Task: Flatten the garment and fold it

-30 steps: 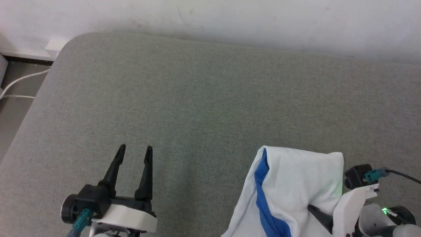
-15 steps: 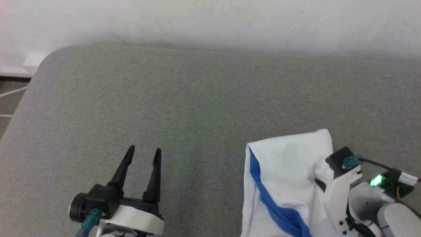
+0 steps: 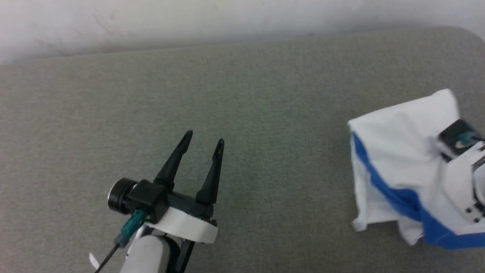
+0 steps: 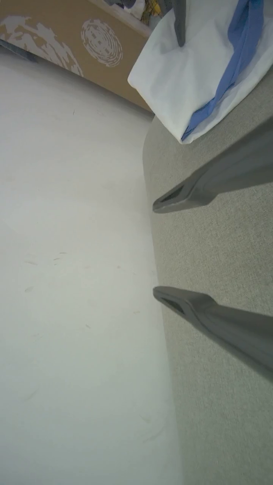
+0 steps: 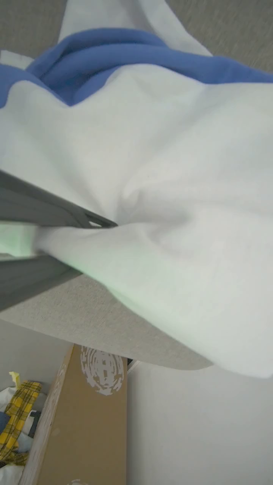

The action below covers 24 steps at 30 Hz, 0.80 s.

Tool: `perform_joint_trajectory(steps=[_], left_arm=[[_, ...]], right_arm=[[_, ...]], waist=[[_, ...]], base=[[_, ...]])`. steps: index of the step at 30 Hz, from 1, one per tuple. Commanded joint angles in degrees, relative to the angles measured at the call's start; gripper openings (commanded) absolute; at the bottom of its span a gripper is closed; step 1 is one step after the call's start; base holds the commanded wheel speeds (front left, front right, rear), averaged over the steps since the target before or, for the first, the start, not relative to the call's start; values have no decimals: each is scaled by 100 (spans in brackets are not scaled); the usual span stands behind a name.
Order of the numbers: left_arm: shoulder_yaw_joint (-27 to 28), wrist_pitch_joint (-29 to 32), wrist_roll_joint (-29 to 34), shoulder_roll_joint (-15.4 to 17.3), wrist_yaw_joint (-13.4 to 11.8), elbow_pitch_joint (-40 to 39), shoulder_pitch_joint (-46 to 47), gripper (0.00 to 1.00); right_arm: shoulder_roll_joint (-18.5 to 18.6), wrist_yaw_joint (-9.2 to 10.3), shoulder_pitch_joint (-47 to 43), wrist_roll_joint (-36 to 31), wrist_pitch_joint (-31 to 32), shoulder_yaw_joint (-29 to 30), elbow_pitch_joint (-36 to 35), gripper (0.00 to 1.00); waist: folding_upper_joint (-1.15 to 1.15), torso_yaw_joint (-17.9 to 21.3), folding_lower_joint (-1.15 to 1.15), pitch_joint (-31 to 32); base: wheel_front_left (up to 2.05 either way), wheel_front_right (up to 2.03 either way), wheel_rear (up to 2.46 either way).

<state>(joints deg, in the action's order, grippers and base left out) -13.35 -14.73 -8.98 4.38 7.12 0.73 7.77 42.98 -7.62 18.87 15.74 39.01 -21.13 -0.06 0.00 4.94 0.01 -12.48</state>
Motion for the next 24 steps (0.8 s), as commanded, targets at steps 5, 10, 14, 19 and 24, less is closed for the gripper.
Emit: perform_joint_trajectory(steps=[5,10,14,19,24], left_arm=[[-167,-27,63,171,36,-182,531,100],[-150,-27,44,243,36,-541,952,100],[-179,-27,72,332,36,-701,1132,100],[-220,-27,96,372,36,-793,1255,100],[-223,-27,120,380,36,-828,1287,100]], right_arm=[[552,13,198,34,-483,332,436,0],[980,13,105,39,-1016,803,854,0],[1281,13,62,-76,-1422,1107,1360,0],[1395,13,53,-417,-1889,1460,2066,0],[1327,13,89,-821,-2144,1933,2509,0]], waist=[[0,372,-1,-1159],[0,176,-1,-1680],[0,41,-1,-1983],[0,-69,-1,-2215],[0,-97,-1,-2352]], base=[[0,0,0],[0,0,0],[0,0,0],[0,0,0],[0,0,0]])
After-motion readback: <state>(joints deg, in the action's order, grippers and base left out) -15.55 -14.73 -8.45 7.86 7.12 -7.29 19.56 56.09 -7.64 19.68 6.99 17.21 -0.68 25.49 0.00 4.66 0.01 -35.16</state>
